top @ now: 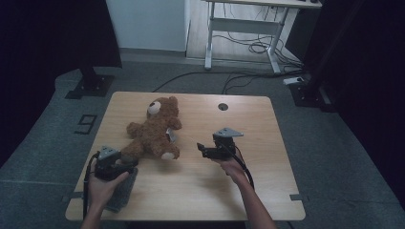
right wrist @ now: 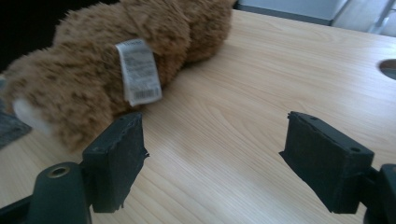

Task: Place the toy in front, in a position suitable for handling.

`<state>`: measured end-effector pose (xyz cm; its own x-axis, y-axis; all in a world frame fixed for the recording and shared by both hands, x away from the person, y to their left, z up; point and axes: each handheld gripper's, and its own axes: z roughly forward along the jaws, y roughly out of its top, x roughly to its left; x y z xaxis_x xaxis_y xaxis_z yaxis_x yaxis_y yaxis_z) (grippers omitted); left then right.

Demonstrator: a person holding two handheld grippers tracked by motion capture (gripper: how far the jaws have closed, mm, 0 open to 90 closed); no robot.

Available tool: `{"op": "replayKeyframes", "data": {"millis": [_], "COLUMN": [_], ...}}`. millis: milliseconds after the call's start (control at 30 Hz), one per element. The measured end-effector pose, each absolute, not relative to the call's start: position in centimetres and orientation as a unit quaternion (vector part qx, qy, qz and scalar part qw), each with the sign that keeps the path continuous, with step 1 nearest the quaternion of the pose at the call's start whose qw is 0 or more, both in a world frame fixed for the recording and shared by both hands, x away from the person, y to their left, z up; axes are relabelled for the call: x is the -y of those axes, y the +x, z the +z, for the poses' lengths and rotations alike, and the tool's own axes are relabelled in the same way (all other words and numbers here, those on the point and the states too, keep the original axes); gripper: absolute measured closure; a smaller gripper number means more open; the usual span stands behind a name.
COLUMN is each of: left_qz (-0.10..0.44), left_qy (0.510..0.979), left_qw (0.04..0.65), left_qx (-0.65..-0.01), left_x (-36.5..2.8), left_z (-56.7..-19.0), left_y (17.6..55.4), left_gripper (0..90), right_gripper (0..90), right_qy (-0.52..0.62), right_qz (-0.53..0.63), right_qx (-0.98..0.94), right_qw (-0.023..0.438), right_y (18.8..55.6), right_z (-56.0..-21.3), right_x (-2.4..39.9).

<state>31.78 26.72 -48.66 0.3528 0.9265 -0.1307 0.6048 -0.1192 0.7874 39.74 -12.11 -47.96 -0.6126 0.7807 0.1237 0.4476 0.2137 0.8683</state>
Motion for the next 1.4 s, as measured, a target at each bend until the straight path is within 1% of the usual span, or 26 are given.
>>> {"op": "replayKeyframes", "data": {"millis": [133, 300, 500, 600, 867, 1000, 1167, 1200, 1300, 1333, 1367, 1400], "left_qz": [0.195, 0.19, 0.19, 0.187, 0.182, 0.179, 0.178, 0.177, 0.178, 0.178, 0.18, 0.18], "left_qy": [0.718, 0.724, 0.713, 0.716, 0.719, 0.723, 0.727, 0.728, 0.726, 0.726, 0.722, 0.722], "left_qw": [0.403, 0.393, 0.398, 0.397, 0.387, 0.383, 0.376, 0.373, 0.367, 0.367, 0.365, 0.365], "left_qx": [-0.533, -0.534, -0.545, -0.543, -0.548, -0.547, -0.547, -0.547, -0.554, -0.554, -0.56, -0.56], "left_x": [-27.2, -27.2, -27.7, -27.5, -27.4, -27.3, -27.1, -27.1, -26.9, -26.9, -26.9, -26.9], "left_z": [-49.0, -49.3, -49.7, -49.9, -50.7, -50.8, -51.0, -51.0, -51.4, -51.4, -51.4, -51.4], "left_y": [32.6, 33.4, 34.6, 35.1, 36.1, 36.4, 36.8, 36.9, 37.3, 37.3, 37.4, 37.4], "left_gripper": [21.8, 20.1, 19.8, 19.6, 19.9, 20.6, 22.3, 23.1, 26.2, 27.9, 31.7, 35.2], "right_gripper": [19.2, 18.9, 18.9, 18.8, 19.1, 21.1, 23.4, 25.2, 26.9, 26.9, 29.6, 29.6], "right_qy": [0.398, 0.395, 0.385, 0.376, 0.375, 0.374, 0.372, 0.369, 0.371, 0.371, 0.373, 0.373], "right_qz": [0.48, 0.483, 0.478, 0.479, 0.489, 0.494, 0.498, 0.5, 0.49, 0.49, 0.488, 0.488], "right_qx": [-0.763, -0.766, -0.773, -0.777, -0.772, -0.768, -0.767, -0.767, -0.773, -0.773, -0.774, -0.774], "right_qw": [0.169, 0.157, 0.158, 0.161, 0.157, 0.163, 0.161, 0.159, 0.156, 0.156, 0.151, 0.151], "right_y": [40.3, 41.2, 42.1, 43.0, 44.5, 45.2, 46.0, 46.3, 47.1, 47.1, 47.5, 47.5], "right_z": [-48.0, -48.3, -48.5, -48.4, -48.7, -48.4, -48.3, -48.2, -48.3, -48.3, -48.4, -48.4], "right_x": [10.7, 9.3, 7.4, 6.0, 4.4, 3.9, 3.1, 2.6, 1.7, 1.7, 1.1, 1.1]}}
